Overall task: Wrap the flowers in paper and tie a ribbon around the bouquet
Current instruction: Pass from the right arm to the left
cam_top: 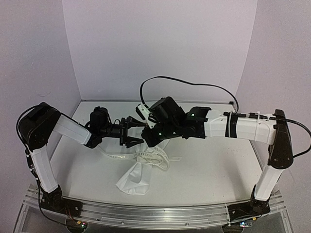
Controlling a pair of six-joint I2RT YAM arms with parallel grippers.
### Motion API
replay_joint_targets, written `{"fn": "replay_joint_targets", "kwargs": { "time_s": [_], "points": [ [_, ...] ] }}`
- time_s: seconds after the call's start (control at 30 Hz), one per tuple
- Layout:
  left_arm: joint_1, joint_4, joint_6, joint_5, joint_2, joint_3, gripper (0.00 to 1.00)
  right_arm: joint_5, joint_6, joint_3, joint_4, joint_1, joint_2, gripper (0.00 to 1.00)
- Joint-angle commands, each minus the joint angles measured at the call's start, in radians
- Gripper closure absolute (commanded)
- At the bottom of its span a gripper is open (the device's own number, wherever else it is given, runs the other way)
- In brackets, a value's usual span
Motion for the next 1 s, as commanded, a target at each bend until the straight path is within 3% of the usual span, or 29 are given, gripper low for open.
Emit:
{"fn": "replay_joint_targets", "kwargs": {
  "time_s": [0.0, 0.37, 0.67, 0.83, 0.97],
  "points": [
    [-0.02, 0.224, -0.204, -0.047, 0.012, -0.033, 0.23, 0.047, -0.033, 0.049, -0.005, 0.013, -0.012, 1.0],
    [-0.093, 0.407, -0.344, -0.125, 0.125, -0.013, 0.35, 0.07, -0.042, 0.046, -0.009, 0.027, -0.012, 1.0],
    [-0.092, 0.449, -0.346, -0.132, 0.154, 0.058, 0.81, 0.082, -0.018, -0.03, -0.008, 0.032, -0.073, 1.0],
    [-0.079, 0.419, -0.29, -0.15, 0.105, 0.061, 0.96, 0.112, 0.006, -0.078, -0.007, 0.033, -0.113, 1.0],
    [-0.055, 0.337, -0.187, -0.164, 0.033, 0.052, 1.0, 0.147, 0.02, -0.111, -0.007, 0.034, -0.136, 1.0]
  ]
}}
